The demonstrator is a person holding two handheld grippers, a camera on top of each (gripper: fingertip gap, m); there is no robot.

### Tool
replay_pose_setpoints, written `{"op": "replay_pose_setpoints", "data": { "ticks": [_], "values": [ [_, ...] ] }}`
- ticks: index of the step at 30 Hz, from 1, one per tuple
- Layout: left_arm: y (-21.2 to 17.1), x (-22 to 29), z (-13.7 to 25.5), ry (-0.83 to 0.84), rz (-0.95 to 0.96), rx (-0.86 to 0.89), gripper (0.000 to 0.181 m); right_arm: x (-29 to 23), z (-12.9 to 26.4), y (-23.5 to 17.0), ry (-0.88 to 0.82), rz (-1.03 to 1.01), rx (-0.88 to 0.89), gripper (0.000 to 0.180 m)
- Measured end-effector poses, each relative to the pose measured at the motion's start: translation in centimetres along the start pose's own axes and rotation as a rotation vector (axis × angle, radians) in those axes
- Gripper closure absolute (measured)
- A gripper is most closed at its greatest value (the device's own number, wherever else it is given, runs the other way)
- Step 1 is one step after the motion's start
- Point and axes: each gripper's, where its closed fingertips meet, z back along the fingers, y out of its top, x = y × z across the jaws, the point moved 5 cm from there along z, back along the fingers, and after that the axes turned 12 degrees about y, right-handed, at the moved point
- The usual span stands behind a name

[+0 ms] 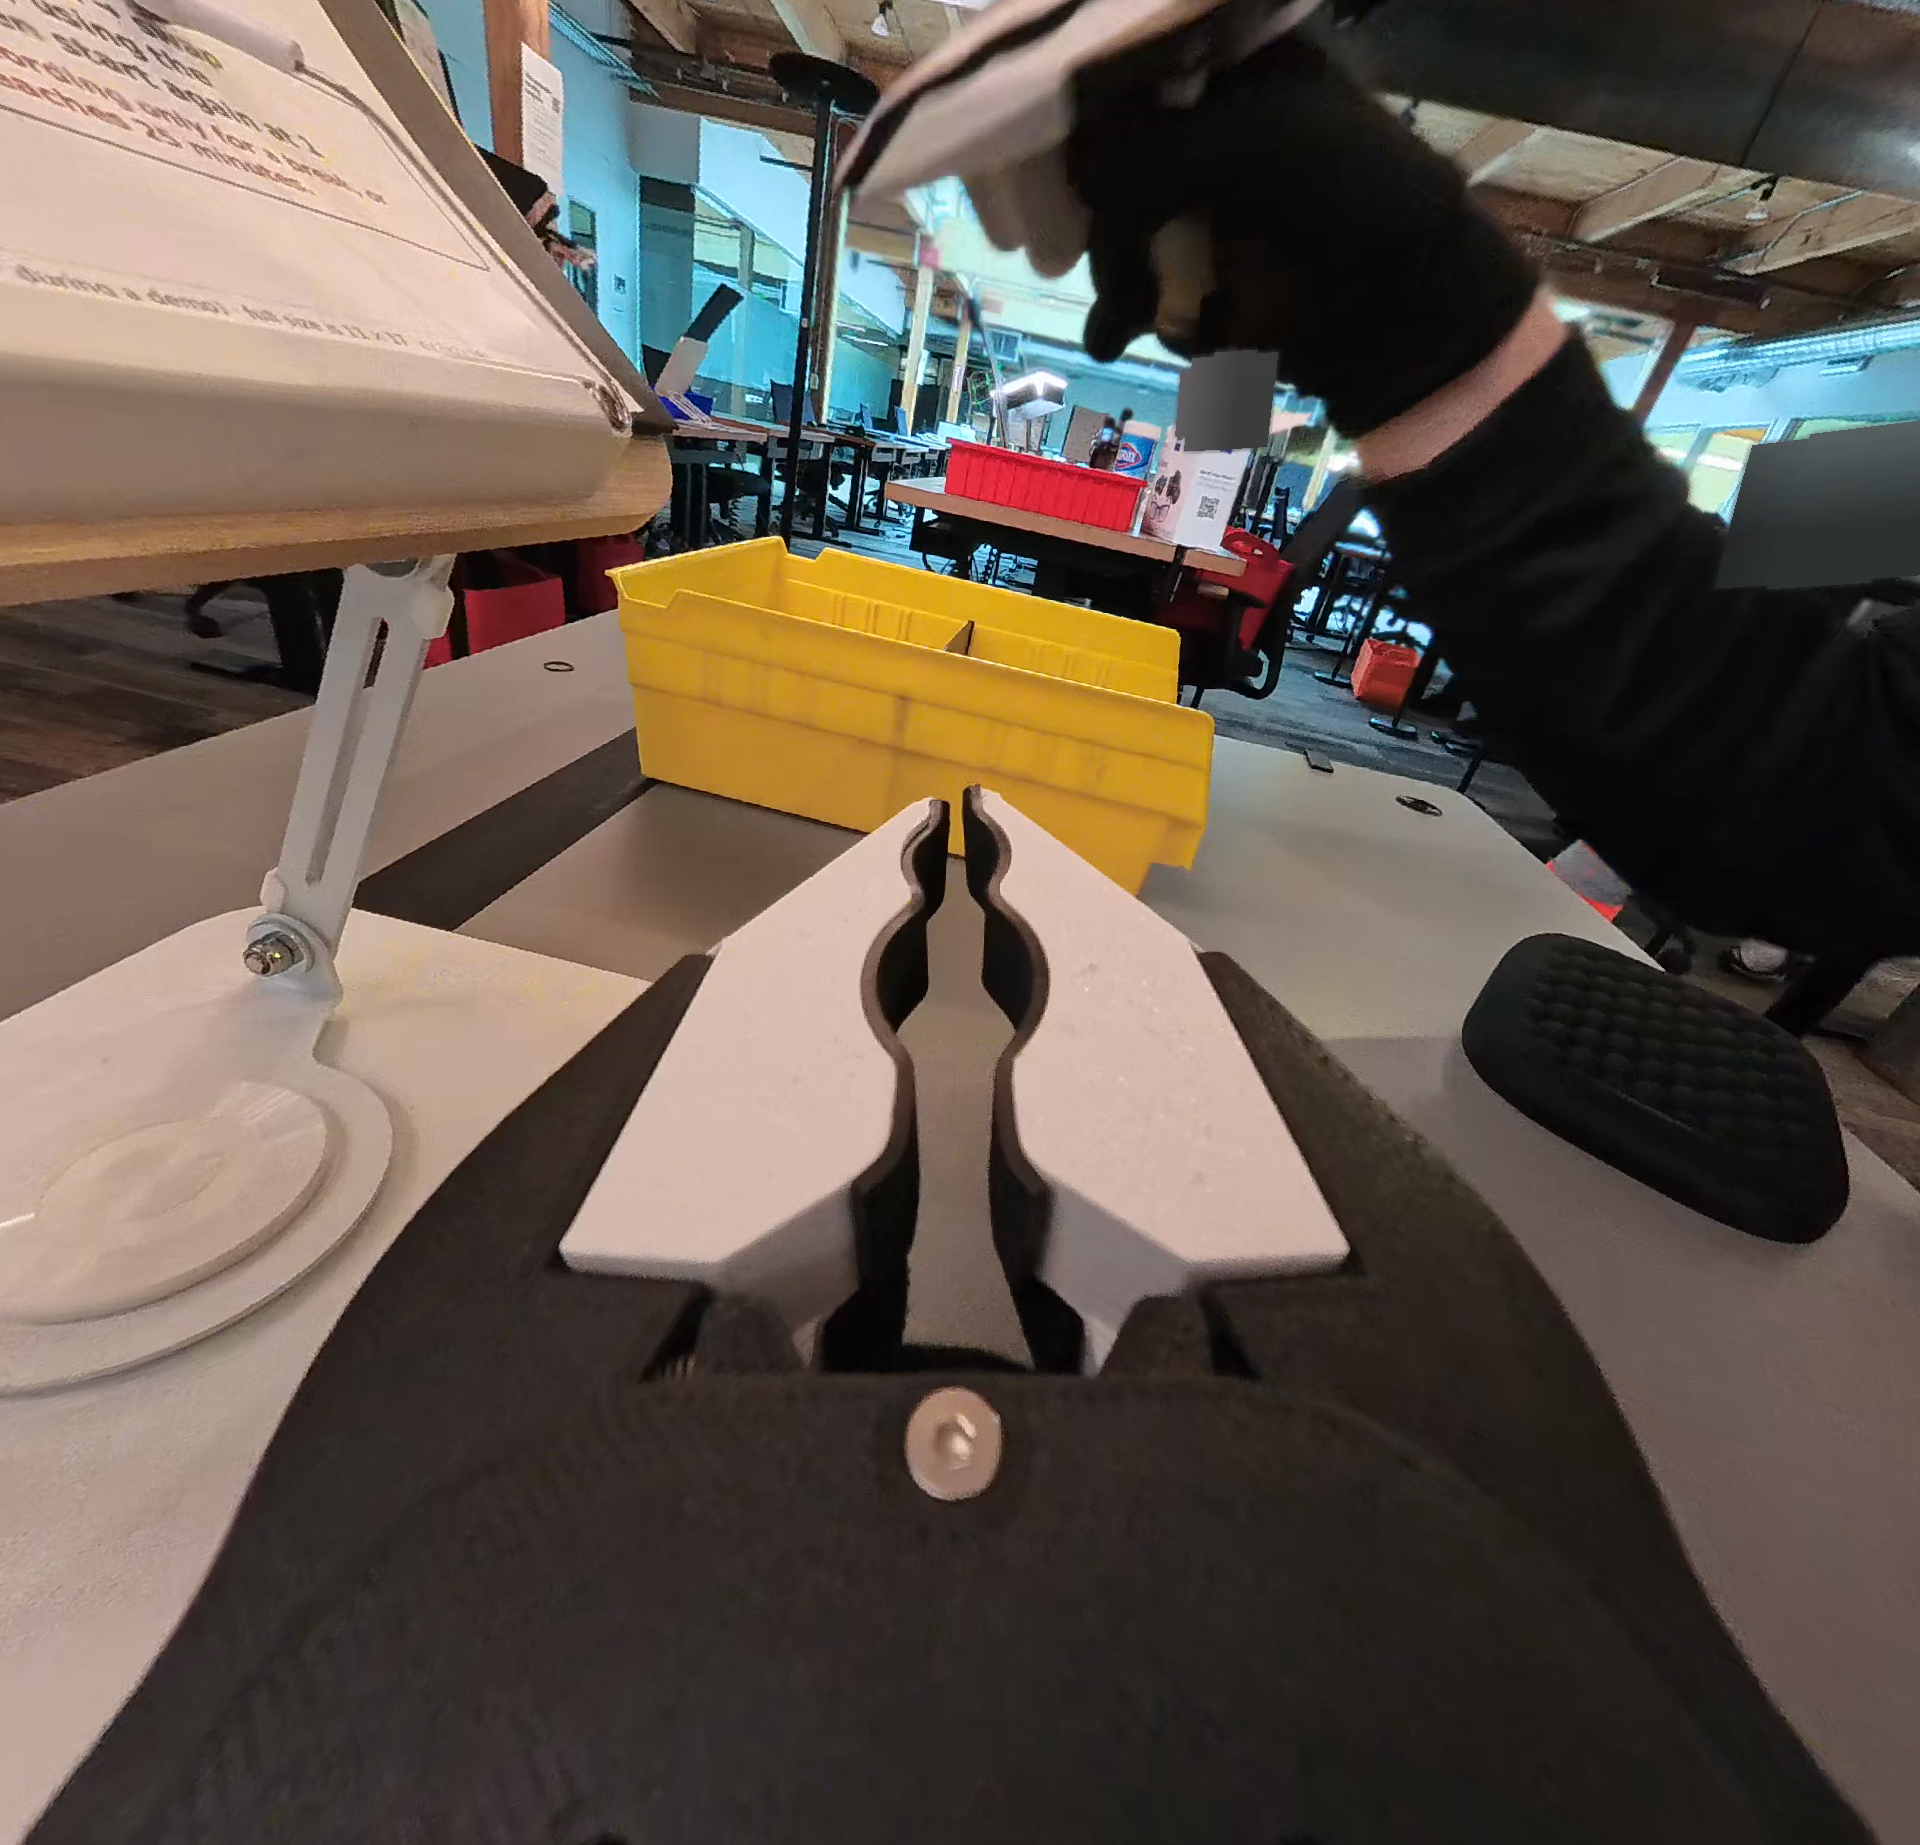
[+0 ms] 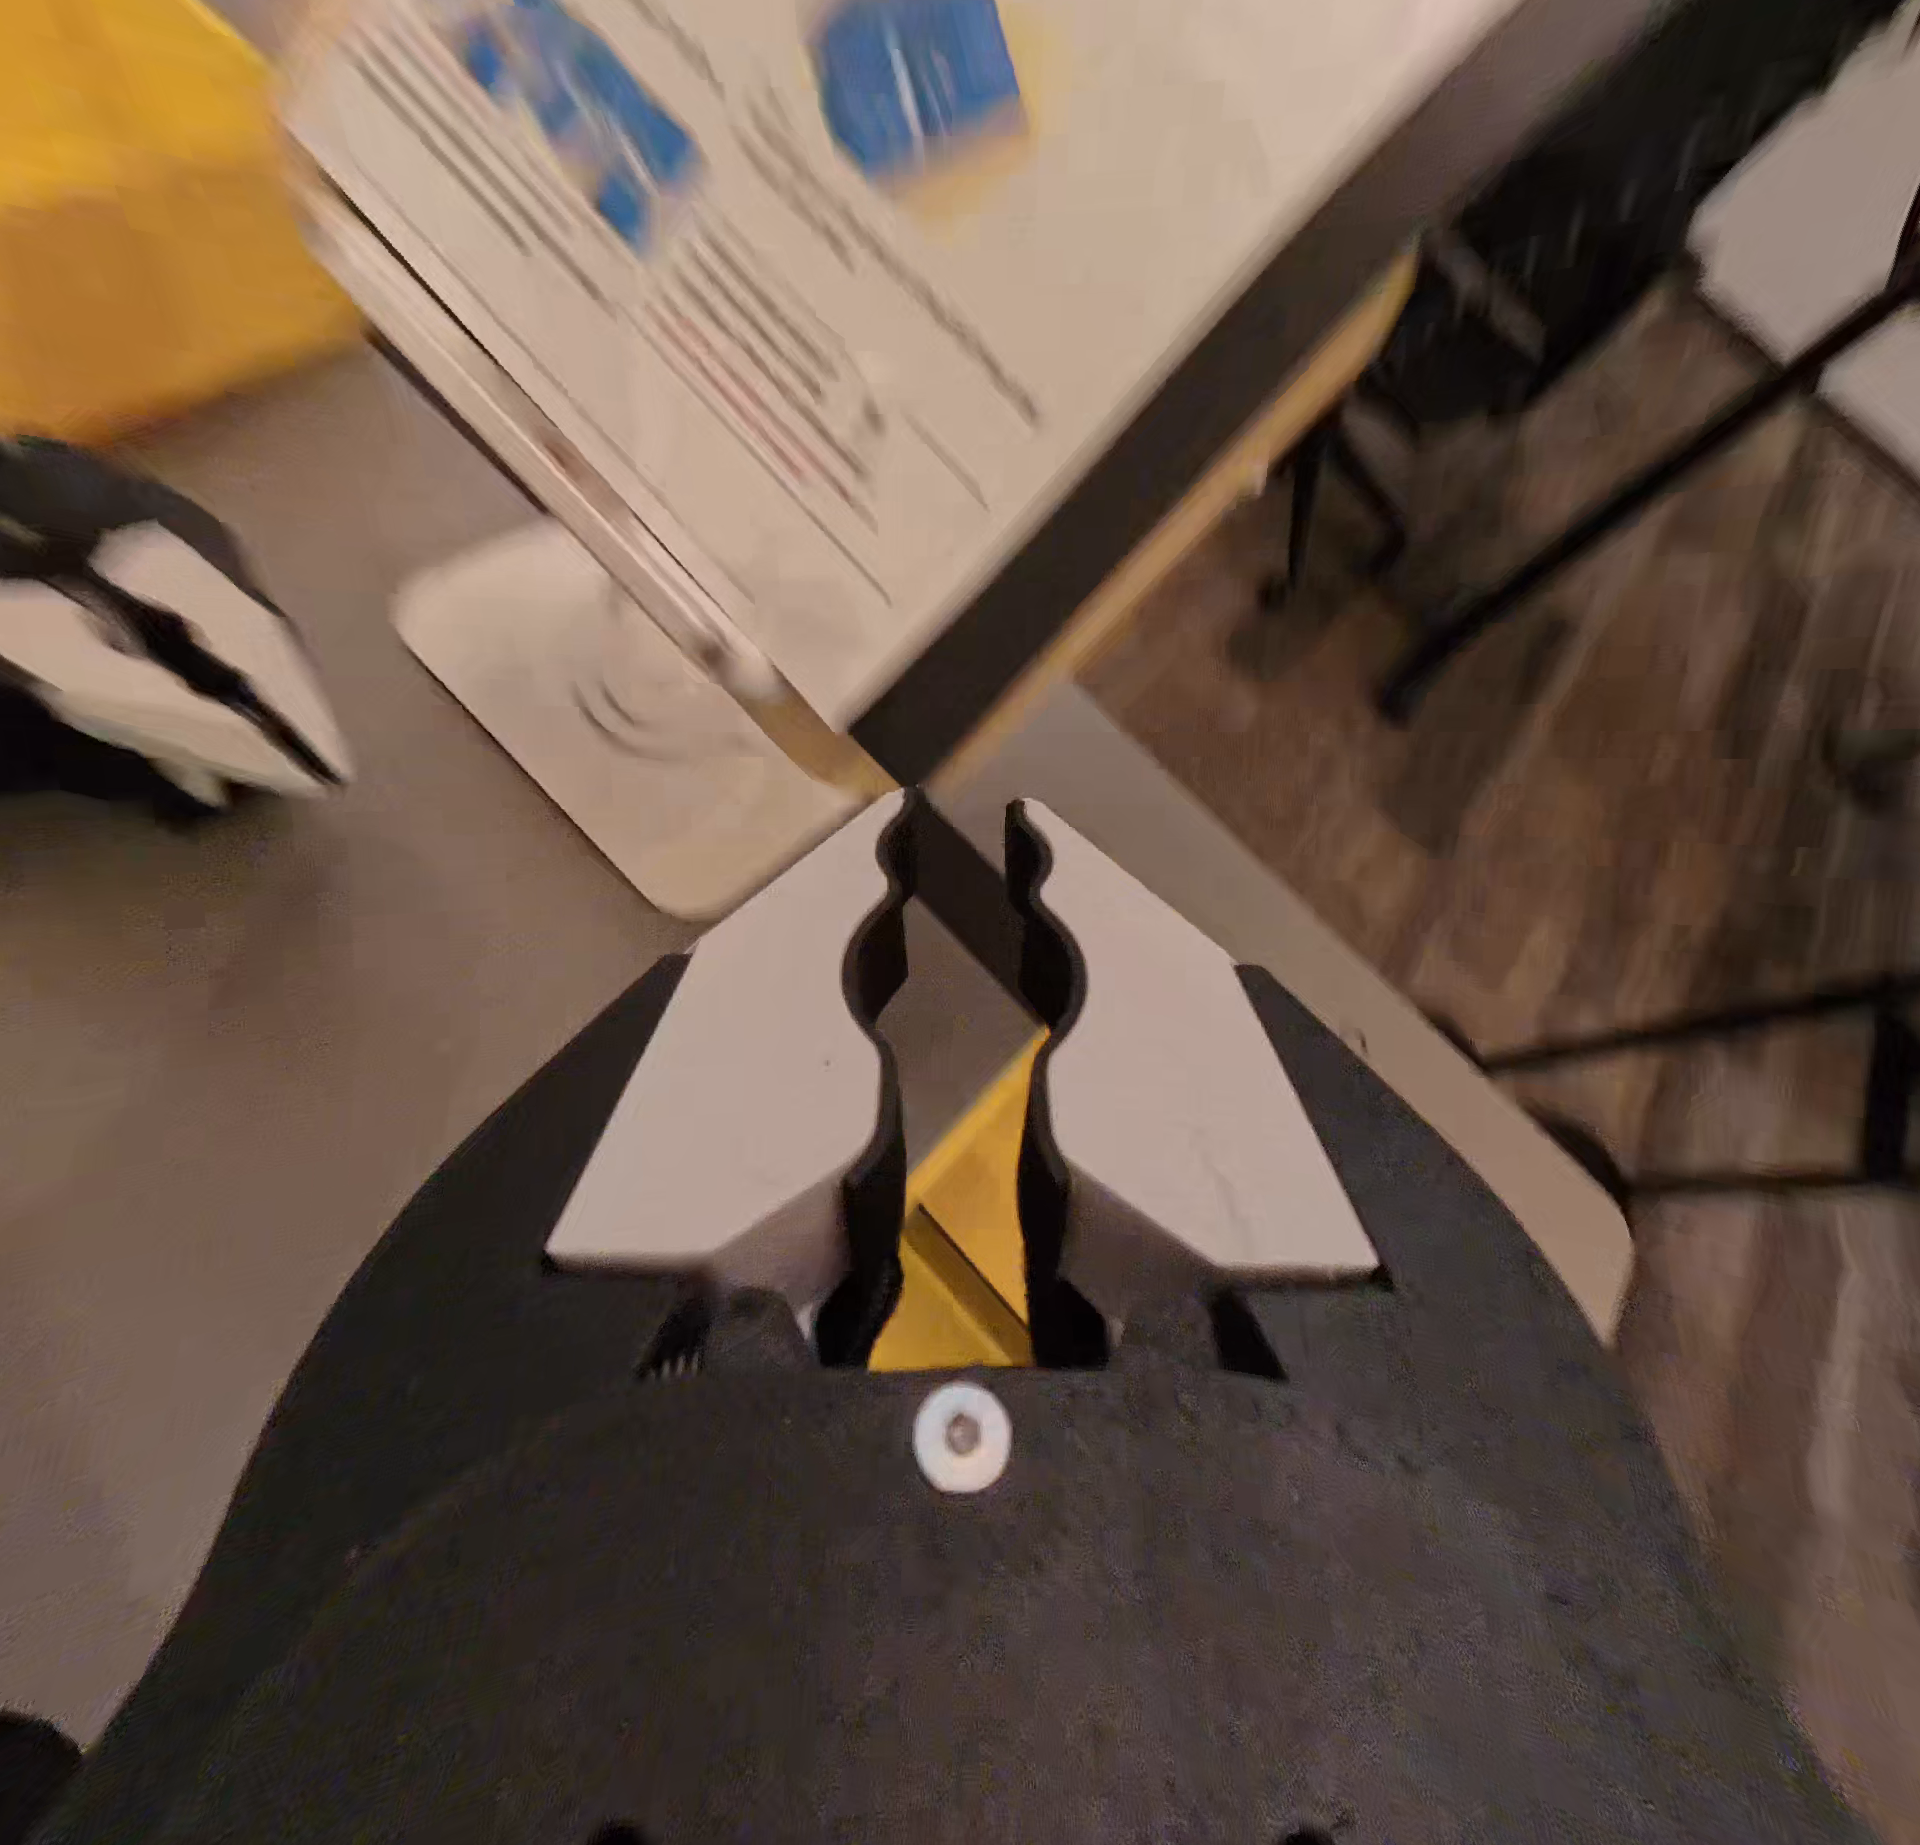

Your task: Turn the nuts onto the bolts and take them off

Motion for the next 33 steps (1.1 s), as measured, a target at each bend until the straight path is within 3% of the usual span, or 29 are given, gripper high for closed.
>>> {"op": "replay_pose_setpoints", "data": {
  "ticks": [3, 6, 11, 15, 17, 20, 23, 26, 28, 33],
  "values": [
    [0.2, 0.0, 0.2, 0.006, -0.017, 0.001, 0.179, -4.9, 1.7, 3.9, 0.106, 0.063, 0.248, 0.164],
    [0.8, -0.2, 0.5, 0.019, -0.025, 0.019, 0.177, -7.8, 2.0, 4.8, 0.177, 0.103, 0.412, 0.17],
    [3.5, 0.4, 1.0, 0.069, -0.086, 0.054, 0.17, -8.0, 0.6, 4.4, 0.187, 0.15, 0.352, 0.168],
    [8.3, 2.3, 2.4, 0.109, -0.238, 0.007, 0.169, -7.8, 0.9, 4.2, 0.179, 0.157, 0.358, 0.168],
    [10.8, 2.7, 3.8, 0.208, -0.353, -0.037, 0.167, -7.8, 1.2, 4.1, 0.183, 0.158, 0.365, 0.168],
    [13.7, 1.3, 7.8, 0.427, -0.479, -0.147, 0.165, -7.7, 1.0, 4.0, 0.189, 0.162, 0.36, 0.168],
    [13.9, -2.5, 14.3, 0.71, -0.501, -0.368, 0.164, -7.8, 0.9, 4.0, 0.203, 0.165, 0.37, 0.168],
    [10.9, -7.1, 22.5, 0.973, -0.328, -0.639, 0.166, -7.6, 0.8, 3.9, 0.214, 0.161, 0.378, 0.168],
    [8.6, -9.1, 27.0, 1.092, -0.211, -0.718, 0.167, -7.3, 0.6, 3.7, 0.211, 0.154, 0.373, 0.168],
    [2.8, -11.9, 32.1, 1.161, 0.099, -0.827, 0.163, -6.7, -0.1, 3.0, 0.21, 0.138, 0.351, 0.169]
  ]
}}
